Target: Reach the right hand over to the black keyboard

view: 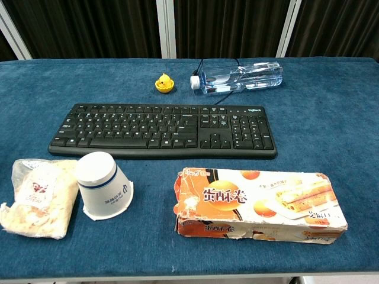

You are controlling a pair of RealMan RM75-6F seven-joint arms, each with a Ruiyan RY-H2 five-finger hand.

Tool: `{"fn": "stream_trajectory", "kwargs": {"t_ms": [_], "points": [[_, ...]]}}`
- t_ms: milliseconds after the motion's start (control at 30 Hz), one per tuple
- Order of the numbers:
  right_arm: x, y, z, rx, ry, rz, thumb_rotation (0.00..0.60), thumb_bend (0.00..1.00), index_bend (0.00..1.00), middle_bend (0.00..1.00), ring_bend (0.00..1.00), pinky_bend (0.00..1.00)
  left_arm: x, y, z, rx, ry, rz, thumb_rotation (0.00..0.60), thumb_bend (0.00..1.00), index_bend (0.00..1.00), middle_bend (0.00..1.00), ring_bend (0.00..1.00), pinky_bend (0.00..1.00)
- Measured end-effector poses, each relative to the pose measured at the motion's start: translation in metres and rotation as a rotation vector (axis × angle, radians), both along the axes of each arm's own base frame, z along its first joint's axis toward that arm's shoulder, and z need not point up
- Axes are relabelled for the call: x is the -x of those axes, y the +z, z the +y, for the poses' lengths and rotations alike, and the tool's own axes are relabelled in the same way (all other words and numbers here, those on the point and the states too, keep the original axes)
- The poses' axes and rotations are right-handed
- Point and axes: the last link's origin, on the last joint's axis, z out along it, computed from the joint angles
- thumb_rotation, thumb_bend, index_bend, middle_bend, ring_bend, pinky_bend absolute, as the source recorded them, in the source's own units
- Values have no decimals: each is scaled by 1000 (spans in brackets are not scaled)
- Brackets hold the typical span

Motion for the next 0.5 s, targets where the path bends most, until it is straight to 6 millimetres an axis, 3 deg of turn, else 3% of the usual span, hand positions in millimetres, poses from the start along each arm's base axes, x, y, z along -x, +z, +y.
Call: {"fn": "stream_trajectory", "kwargs": {"t_ms": [233, 300, 367, 433, 500], "points": [[-6, -4, -2, -11, 13, -4, 519, 213, 0, 4, 0, 39, 1, -1, 1, 3, 0, 0, 600, 115, 173, 136, 81, 1], [-12, -7, -5, -20, 26, 6, 518, 249, 0, 64, 33, 71, 1, 0, 1, 3, -2, -1, 600, 115, 173, 136, 81, 1], [-20, -12, -10, -34, 46, 21, 517, 357, 0, 200, 184, 188, 1, 0, 2, 2, -4, -5, 600, 115, 173, 135, 81, 0], [-34, -19, -18, -65, 77, 35, 512, 511, 0, 400, 475, 424, 1, -1, 3, 2, -6, -8, 600, 115, 173, 135, 81, 0], [-50, -29, -29, -108, 109, 41, 507, 636, 9, 546, 673, 612, 1, -1, 5, 4, -8, -8, 600, 115, 173, 136, 81, 0]]}}
